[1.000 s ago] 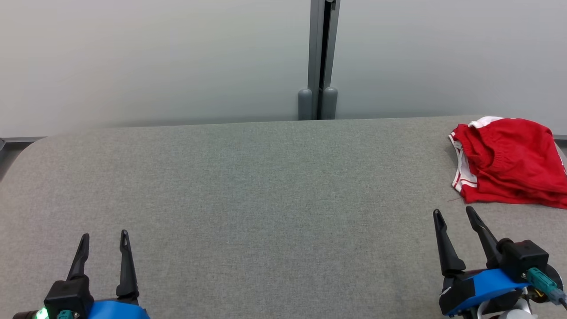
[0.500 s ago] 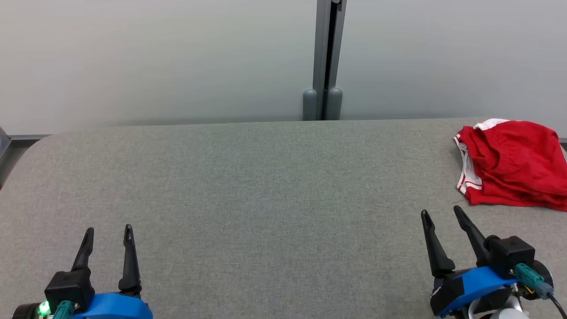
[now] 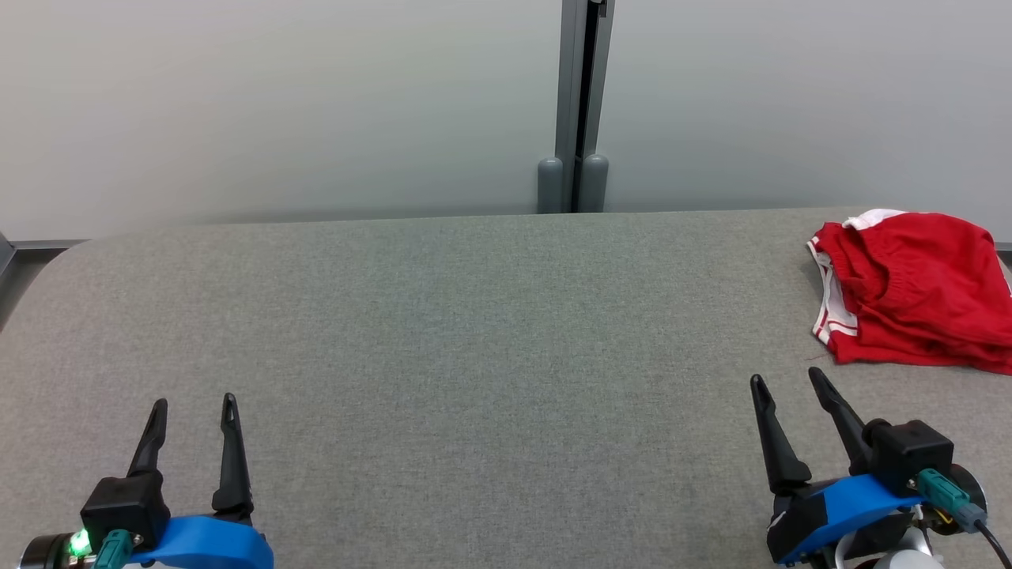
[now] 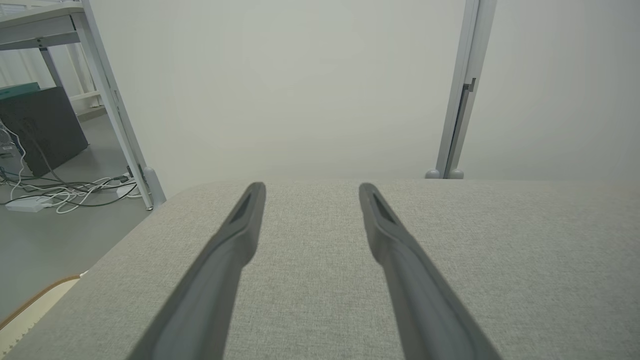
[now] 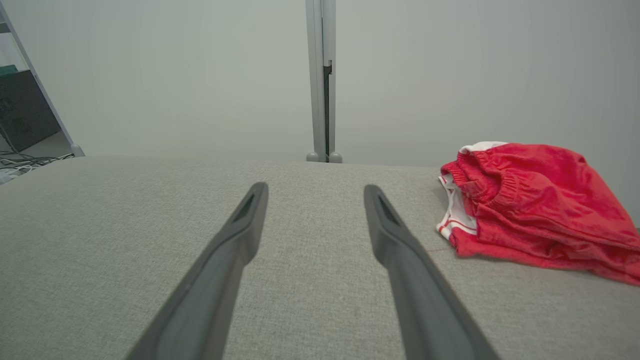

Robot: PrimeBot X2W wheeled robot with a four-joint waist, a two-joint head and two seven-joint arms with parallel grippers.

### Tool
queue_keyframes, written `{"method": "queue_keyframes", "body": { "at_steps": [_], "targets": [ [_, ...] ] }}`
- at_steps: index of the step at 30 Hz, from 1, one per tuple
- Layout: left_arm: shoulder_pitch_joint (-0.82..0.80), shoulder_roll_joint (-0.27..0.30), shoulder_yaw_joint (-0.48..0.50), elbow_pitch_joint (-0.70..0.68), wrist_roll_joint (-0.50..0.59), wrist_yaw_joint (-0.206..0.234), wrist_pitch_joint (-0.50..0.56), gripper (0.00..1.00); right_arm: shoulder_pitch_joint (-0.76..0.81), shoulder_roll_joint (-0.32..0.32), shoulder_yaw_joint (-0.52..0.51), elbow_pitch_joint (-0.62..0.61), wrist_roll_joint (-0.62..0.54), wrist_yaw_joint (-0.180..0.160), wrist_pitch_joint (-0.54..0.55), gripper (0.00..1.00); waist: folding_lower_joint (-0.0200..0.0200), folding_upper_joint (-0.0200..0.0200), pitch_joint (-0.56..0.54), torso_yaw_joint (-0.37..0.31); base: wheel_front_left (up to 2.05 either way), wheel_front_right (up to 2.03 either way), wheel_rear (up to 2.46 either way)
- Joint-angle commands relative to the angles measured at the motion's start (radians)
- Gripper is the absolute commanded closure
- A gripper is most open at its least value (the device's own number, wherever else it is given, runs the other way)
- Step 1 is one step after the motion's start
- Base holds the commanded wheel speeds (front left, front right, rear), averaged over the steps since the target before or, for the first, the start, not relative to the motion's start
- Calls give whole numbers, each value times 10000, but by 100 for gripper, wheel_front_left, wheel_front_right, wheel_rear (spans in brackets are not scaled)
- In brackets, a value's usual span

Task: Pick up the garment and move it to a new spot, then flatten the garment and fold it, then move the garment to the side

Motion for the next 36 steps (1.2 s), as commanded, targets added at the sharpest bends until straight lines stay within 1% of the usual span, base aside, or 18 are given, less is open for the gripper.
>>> {"method": "queue_keyframes", "body": {
  "at_steps": [1,3,4,10,25,27,36],
  "targets": [
    [-122,65,17,8,-7,70,0,0,48,35,9,-9,4,2,12,0,0,0,2,-1,0,0,0],
    [-135,93,16,35,54,121,7,0,44,36,2,-7,5,2,15,0,0,0,4,-2,0,0,0],
    [-10,26,-19,41,27,93,3,100,0,2,-4,19,11,0,9,100,0,0,4,-1,0,0,0],
    [242,-279,-71,577,-154,60,48,100,164,14,-38,548,197,0,77,100,0,0,6,-2,0,0,0],
    [-136,-576,315,730,-2899,-355,531,100,31,46,-261,531,3140,0,525,100,0,0,16,-10,0,0,0],
    [-155,-593,338,739,-3067,-379,561,100,23,48,-273,530,3318,0,549,100,0,0,16,-11,0,0,0],
    [-345,-745,530,815,-4478,-592,799,100,-53,65,-380,523,4833,0,775,100,0,0,23,-16,0,0,0]
  ]
}}
